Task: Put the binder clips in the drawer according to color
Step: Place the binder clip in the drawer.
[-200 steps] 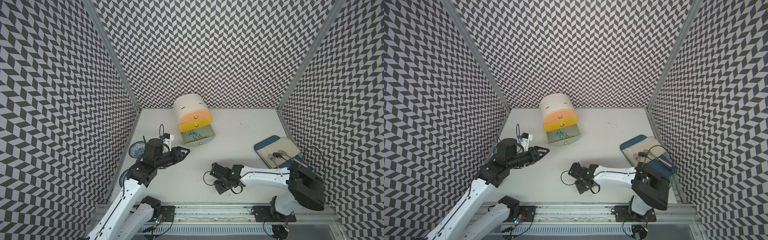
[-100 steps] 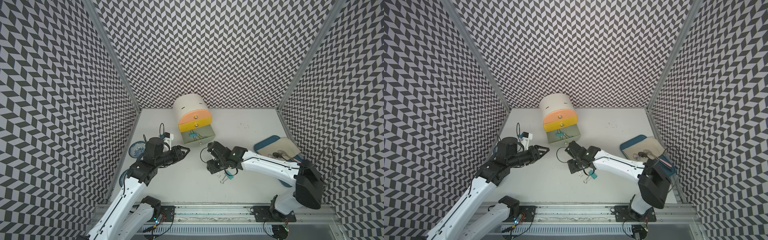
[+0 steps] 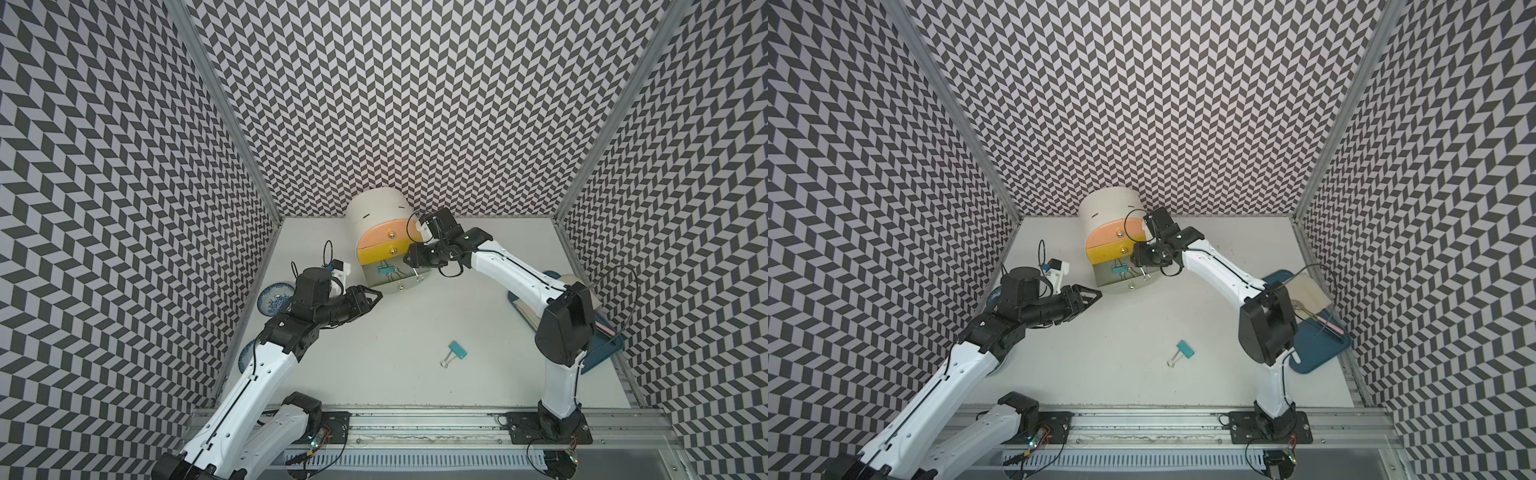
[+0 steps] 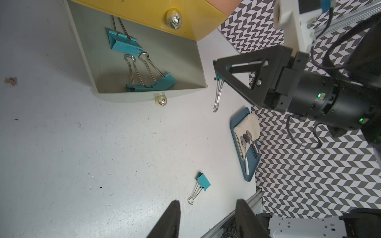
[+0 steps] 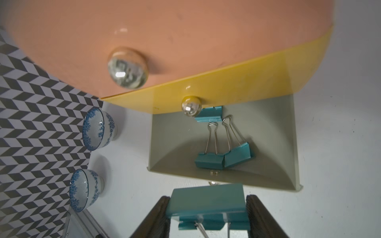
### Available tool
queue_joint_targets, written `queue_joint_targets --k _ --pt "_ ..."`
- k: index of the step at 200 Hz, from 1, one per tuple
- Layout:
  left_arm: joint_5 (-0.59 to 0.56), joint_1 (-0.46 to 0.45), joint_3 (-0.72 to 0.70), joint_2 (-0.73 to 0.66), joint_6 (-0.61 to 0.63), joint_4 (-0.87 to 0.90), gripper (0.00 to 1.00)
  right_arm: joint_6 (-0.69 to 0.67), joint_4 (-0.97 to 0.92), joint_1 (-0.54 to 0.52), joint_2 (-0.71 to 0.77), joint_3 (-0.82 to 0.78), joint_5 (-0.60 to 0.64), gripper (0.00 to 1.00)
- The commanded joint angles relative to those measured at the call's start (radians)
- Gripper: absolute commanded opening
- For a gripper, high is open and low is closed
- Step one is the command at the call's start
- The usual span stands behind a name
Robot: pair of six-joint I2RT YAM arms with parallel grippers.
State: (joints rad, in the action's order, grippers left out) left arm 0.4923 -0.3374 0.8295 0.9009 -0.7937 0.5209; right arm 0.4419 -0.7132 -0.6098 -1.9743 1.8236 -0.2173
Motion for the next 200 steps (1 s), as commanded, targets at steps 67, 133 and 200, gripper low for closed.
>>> queue_joint_targets --k 67,133,200 --pt "0.046 0.032 0.051 0.061 0.043 -0.059 0.48 0.03 0.09 0.074 -0.089 0.079 -0.086 0.48" --pt "0.055 0.034 0.085 0.115 0.054 -0.071 0.48 0.023 0.092 0.081 -0.085 0.076 -0.073 0.7" --pt "0.038 0.028 0.112 0.15 0.089 -0.053 0.48 0.014 0.092 0.081 0.033 -0.05 -0.047 0.73"
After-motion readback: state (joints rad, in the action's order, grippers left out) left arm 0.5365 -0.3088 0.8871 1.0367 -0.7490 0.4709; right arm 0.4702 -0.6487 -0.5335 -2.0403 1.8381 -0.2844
